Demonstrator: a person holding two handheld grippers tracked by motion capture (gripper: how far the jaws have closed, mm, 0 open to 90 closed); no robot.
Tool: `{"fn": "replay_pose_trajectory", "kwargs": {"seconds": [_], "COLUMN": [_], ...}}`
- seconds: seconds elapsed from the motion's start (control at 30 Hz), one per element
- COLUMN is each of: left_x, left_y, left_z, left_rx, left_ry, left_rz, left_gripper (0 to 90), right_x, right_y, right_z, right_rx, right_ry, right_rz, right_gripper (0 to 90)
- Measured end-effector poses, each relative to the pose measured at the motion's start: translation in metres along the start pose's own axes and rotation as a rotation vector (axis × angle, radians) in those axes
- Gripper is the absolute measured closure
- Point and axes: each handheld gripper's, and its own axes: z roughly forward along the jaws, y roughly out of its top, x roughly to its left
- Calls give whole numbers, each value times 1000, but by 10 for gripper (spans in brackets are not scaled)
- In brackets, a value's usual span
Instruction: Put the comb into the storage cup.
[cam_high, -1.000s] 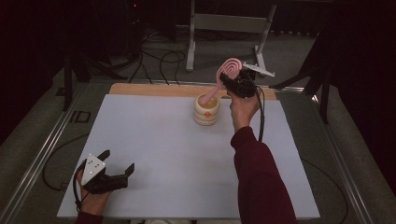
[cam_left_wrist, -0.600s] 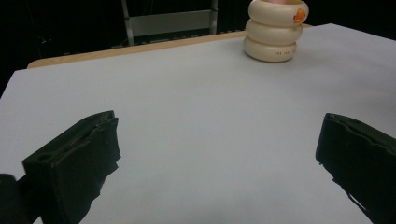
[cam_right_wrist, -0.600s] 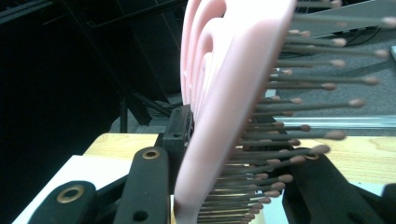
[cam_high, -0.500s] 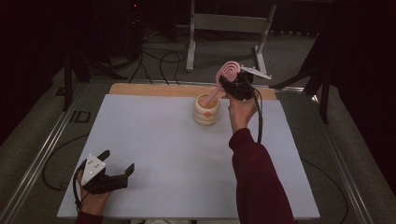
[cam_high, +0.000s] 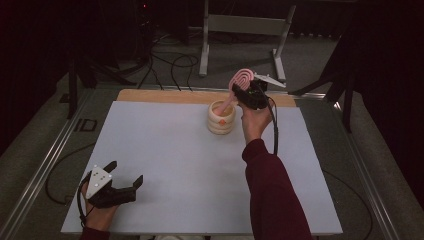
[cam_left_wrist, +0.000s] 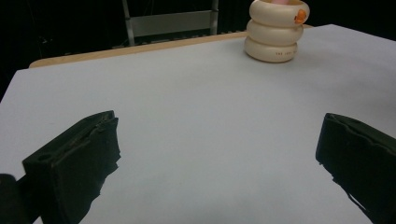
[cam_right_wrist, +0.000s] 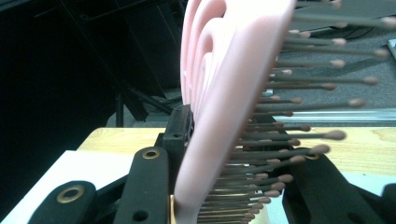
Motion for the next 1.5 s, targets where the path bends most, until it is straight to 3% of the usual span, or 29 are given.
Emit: {"fn": "replay_pose_trajectory", "kwargs": {"seconds": [0.67,1.5], "left_x": [0,0], "left_y": [-1,-1], "left_z": [1,1], "left_rx": [3,1], "left_ry": [-3,-4], "left_rz": [0,1], "left_gripper": [1,1], "right_x": [6,3], "right_y": [-7,-19], "right_z": [8,18], "right_rx": [16,38], "right_ry": [-6,-21], "right_rz": [-5,-6], "right_gripper": [640,640]}}
